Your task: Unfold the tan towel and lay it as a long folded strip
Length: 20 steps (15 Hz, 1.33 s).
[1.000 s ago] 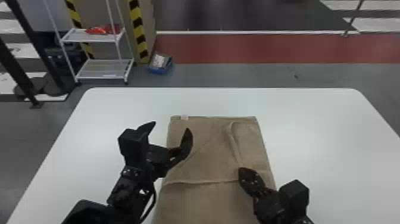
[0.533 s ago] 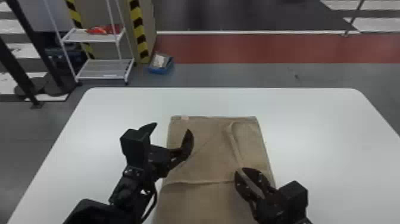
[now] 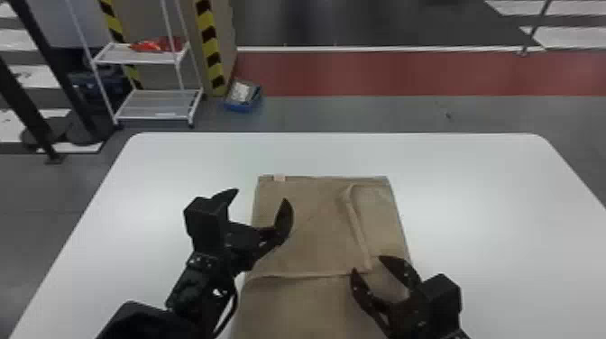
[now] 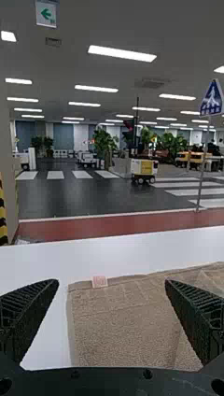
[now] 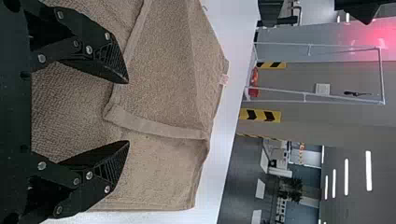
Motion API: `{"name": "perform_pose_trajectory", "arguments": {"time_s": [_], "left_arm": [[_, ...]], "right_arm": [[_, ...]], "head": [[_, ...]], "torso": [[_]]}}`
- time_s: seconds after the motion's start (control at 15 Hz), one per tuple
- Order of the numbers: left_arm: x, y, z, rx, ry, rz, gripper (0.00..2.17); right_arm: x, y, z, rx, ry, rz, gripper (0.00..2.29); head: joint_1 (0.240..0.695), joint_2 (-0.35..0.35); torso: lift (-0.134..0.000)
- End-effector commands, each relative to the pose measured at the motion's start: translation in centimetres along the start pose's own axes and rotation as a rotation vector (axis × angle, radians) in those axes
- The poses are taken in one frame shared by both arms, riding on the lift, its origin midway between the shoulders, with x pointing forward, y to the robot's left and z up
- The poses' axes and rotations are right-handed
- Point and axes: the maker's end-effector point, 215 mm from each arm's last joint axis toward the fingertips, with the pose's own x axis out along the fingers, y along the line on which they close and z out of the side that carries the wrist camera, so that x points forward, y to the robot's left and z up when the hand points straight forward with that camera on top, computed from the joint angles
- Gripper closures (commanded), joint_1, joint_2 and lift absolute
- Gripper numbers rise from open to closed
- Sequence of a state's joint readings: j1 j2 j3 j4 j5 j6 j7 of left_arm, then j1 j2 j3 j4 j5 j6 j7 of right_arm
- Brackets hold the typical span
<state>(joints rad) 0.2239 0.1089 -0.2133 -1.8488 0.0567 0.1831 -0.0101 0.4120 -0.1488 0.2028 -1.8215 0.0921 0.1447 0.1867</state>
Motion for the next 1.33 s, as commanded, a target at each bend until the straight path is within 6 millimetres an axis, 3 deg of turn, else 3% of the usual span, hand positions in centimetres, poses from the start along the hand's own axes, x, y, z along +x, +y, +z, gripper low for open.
{"name": "perform_pose_trajectory", "arguments": {"time_s": [0.0,0.13,0.33,0.67,0.87,1.07,1.27], "left_arm": [[0.0,0.0,0.0,0.0,0.002,-0.001,0.03],[0.0,0.0,-0.2,0.001,0.007,0.0,0.03],[0.0,0.1,-0.2,0.006,0.009,0.002,0.03],[0.1,0.1,-0.9,0.008,0.033,0.001,0.03],[0.5,0.1,-1.2,0.011,0.04,0.001,0.03],[1.7,0.6,-1.4,0.014,0.037,0.009,0.03],[2.9,1.3,-1.2,0.027,0.036,0.013,0.03]], "right_arm": [[0.2,-0.1,-0.6,0.0,0.024,0.0,0.68],[0.2,-0.1,-0.7,0.001,0.031,-0.001,0.77],[0.3,-0.1,-0.5,0.006,0.026,-0.001,1.12],[0.0,-0.3,1.5,0.002,-0.015,-0.006,1.12],[-0.8,-1.5,3.9,-0.011,-0.057,-0.03,1.12],[-3.0,-7.4,5.3,0.011,-0.085,-0.128,1.3],[-8.2,-17.5,4.4,0.084,-0.099,-0.299,1.3]], "head": [[0.695,0.015],[0.695,0.013],[0.695,0.012],[0.695,0.015],[0.695,0.015],[0.695,0.001],[0.695,-0.073]], "torso": [[-0.111],[-0.111],[-0.111],[-0.111],[-0.111],[-0.111],[-0.111]]}}
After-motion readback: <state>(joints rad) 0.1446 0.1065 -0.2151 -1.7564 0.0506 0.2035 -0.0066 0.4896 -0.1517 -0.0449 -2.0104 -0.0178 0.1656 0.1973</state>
